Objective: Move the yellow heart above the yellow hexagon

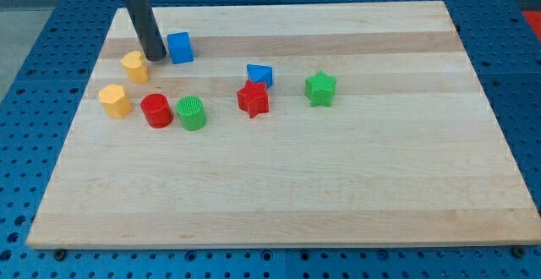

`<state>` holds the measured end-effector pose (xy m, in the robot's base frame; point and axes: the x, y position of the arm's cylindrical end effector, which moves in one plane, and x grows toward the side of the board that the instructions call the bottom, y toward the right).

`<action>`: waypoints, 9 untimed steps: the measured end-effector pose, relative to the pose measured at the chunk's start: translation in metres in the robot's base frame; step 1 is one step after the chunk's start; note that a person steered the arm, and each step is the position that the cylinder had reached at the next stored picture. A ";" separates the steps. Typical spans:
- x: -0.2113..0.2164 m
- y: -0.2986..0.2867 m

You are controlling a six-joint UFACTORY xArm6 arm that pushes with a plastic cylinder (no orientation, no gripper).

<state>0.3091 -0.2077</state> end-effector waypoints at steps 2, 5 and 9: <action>0.023 -0.008; 0.047 -0.023; 0.007 0.080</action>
<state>0.3166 -0.1278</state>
